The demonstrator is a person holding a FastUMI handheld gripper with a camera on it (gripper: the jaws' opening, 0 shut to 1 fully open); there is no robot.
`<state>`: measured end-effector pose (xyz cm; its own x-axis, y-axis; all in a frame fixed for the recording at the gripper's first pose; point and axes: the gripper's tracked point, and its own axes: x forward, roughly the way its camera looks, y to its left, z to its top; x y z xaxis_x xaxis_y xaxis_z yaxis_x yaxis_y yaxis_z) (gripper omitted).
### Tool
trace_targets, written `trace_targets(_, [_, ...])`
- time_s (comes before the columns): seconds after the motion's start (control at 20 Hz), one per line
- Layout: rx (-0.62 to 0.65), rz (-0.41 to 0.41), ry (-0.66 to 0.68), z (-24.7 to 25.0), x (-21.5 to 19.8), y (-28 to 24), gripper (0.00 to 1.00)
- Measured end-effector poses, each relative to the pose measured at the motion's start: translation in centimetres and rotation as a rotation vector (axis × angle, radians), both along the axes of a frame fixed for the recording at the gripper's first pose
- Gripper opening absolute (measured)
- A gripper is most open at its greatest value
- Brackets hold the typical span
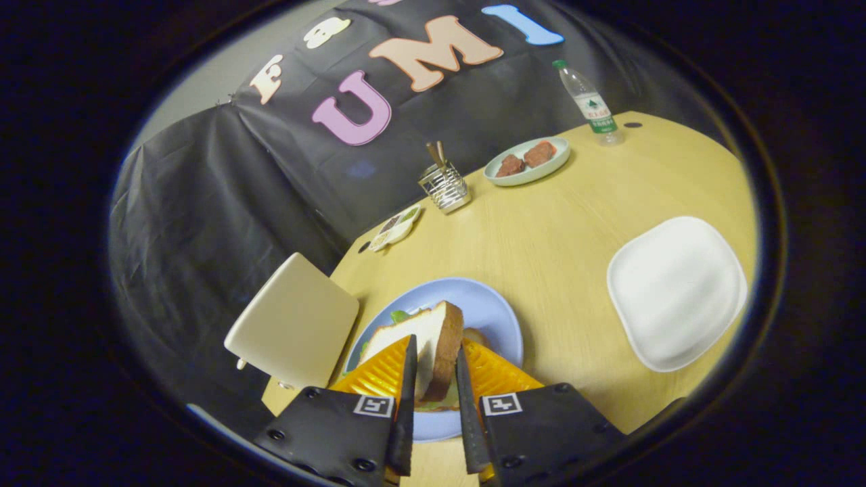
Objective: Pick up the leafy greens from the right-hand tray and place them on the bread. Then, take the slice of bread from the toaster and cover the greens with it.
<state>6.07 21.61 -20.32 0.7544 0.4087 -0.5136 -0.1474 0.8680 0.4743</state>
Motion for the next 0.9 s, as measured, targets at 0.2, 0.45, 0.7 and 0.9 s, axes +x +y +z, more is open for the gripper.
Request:
trace_targets(0.2, [-0.122,-0.006,-0.088,1.1,0.0,-1.7,0.58])
trace_targets(0.45, [-0.130,-0.021,-0.205,3.7,0.4,-2.7,0.99])
trace_targets(0.7, [-0.165,-0.024,-0.481,9.9,0.3,-3.6,1.00])
trace_targets(0.9, [-0.204,-0.042,-0.698,14.5,-0.7,-4.7,1.00])
